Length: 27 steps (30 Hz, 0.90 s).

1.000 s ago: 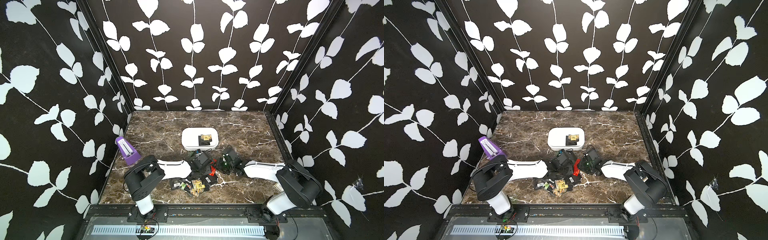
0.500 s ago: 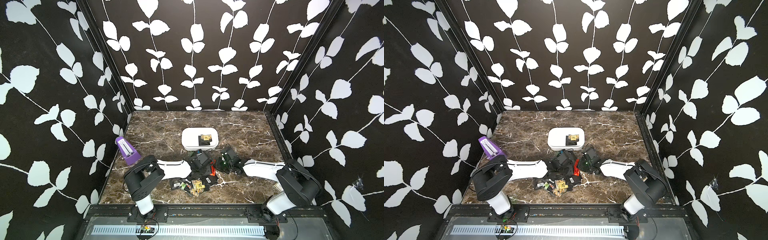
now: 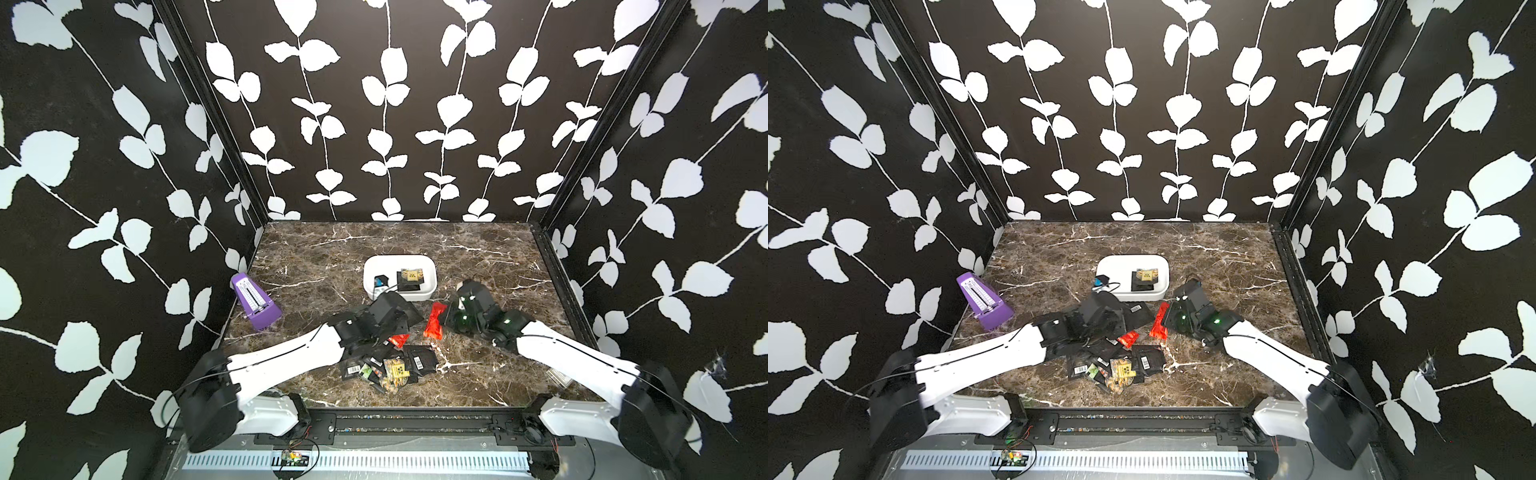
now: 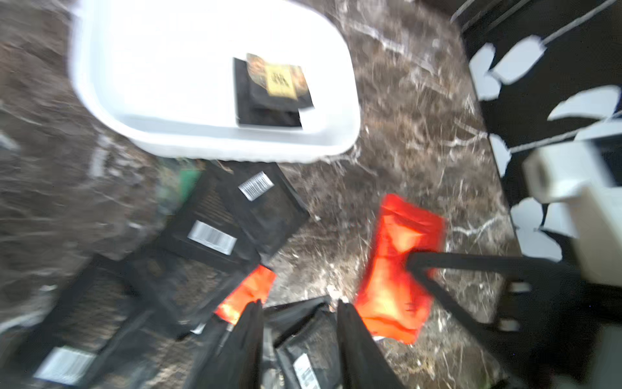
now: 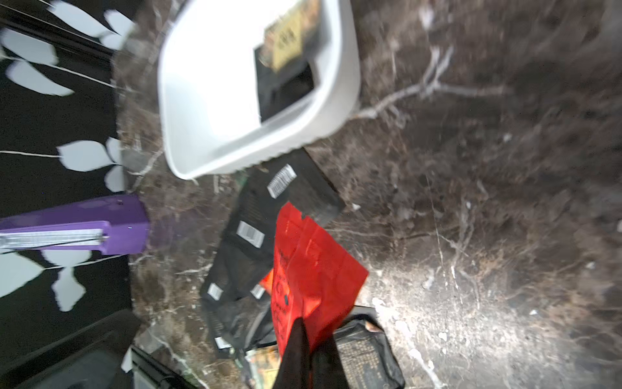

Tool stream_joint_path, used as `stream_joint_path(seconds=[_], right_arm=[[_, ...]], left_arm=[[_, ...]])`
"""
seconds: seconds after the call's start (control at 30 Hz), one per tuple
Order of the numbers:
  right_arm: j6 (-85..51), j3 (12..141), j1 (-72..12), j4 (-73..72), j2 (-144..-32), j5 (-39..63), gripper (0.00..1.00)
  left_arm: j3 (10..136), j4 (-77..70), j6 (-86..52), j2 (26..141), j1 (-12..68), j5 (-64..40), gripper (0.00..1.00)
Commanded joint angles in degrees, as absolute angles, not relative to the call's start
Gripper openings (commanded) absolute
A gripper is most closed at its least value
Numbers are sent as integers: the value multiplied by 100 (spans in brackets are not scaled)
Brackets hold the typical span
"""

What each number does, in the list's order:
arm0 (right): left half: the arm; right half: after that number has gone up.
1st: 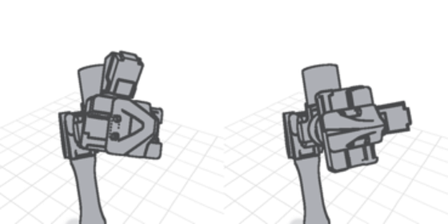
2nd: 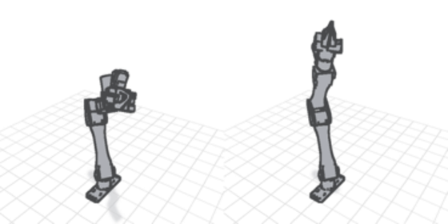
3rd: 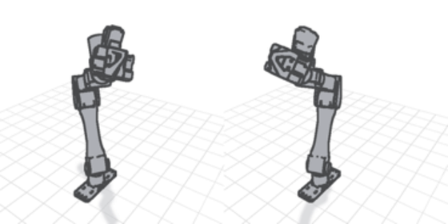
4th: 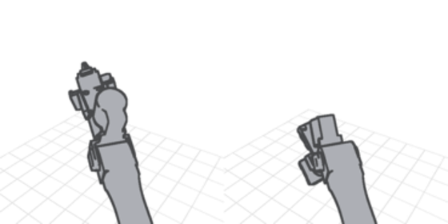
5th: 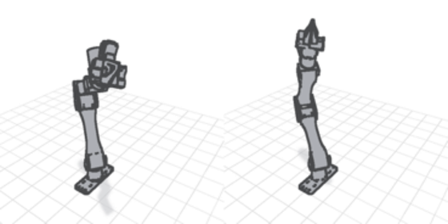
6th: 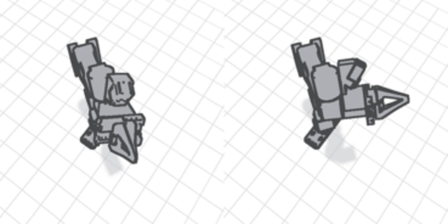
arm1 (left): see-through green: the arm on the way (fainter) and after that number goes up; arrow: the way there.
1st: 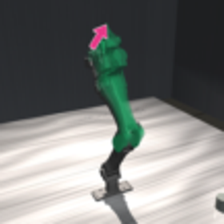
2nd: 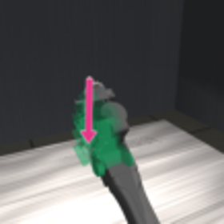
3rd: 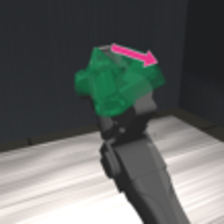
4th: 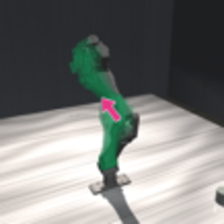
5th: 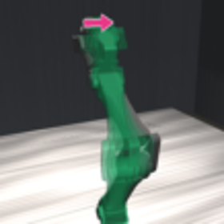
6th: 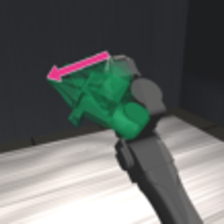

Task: Put the tea bags into the storage box
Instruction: Pick up the tea bag from the center of the board.

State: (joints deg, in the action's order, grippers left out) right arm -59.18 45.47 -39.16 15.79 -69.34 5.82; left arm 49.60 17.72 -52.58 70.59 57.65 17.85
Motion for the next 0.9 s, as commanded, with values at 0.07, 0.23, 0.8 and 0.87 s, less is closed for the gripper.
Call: stream_joint_path(seconds=[0.07, 0.23, 0.8, 0.87], right_arm=[[-5470, 5626, -3638, 2111, -7133, 586, 0], [-5171, 6851, -3447, 2193, -8329, 878, 0], [-5379, 9396, -3214, 1779, -11574, 617, 0], [-5379, 9461, -3174, 1773, -11667, 591, 0]], left_arm=[[4267, 1878, -5309, 6456, 5731, 2115, 39], [3817, 1557, -5457, 6164, 5737, 1779, 46], [3477, 1323, -5556, 6022, 5730, 1464, 53], [3476, 1306, -5587, 6042, 5730, 1429, 53]])
